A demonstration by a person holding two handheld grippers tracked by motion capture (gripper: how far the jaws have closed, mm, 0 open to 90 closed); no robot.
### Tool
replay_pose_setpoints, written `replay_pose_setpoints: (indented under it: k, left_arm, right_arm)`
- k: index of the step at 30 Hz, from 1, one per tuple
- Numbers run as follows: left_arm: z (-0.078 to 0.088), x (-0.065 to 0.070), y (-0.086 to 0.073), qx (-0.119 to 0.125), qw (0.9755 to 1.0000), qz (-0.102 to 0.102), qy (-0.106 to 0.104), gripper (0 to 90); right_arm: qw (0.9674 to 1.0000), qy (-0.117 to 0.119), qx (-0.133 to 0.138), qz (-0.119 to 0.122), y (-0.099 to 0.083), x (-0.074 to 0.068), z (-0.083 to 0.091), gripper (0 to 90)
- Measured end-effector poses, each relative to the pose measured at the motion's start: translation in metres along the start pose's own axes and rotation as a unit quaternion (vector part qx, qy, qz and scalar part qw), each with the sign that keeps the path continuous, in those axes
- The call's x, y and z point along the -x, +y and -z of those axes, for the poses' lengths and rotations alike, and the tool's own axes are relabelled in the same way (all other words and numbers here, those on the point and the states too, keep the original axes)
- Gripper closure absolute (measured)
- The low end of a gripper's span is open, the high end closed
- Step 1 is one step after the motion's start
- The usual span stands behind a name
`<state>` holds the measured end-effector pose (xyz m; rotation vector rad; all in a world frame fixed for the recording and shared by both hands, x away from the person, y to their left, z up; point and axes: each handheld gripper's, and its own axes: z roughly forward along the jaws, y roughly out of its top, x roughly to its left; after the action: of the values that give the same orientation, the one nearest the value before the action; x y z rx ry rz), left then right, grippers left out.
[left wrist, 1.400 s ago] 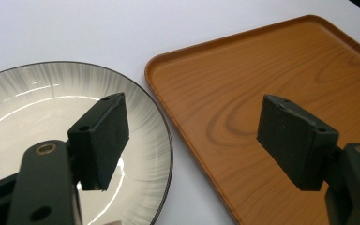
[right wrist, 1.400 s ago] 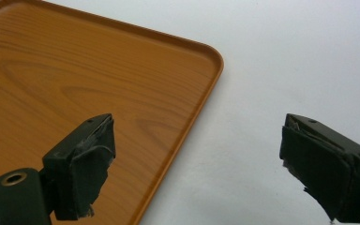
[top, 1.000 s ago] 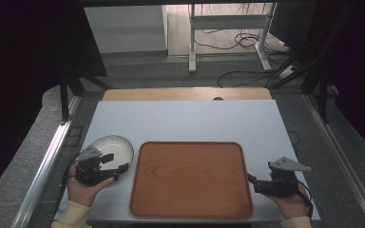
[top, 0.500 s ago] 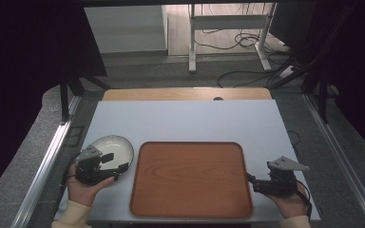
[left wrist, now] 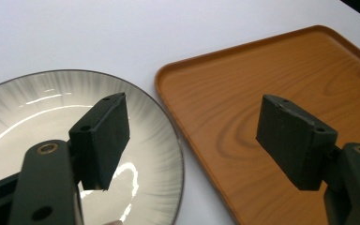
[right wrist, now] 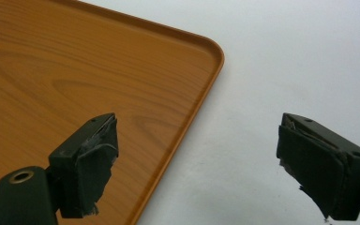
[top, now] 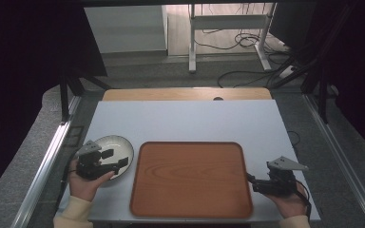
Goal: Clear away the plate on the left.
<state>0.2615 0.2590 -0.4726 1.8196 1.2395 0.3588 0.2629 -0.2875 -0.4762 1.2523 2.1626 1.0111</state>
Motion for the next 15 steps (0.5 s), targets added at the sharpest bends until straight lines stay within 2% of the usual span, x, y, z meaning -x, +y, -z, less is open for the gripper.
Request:
replay_pose_setpoints:
  k: [7,15]
  left_arm:
    - [0.004,-0.009,0.003,0.008,0.9999,0.003,0.007,25.4]
    - [0.004,-0.016,0.006,0.006,0.9998,-0.001,0.021,25.5]
  right_arm:
    - [1.0000,0.001,0.000,0.003,0.000,-0.001,0.000,13.5]
    - [1.0000,0.000,0.000,0.002,0.000,0.000,0.000,13.7]
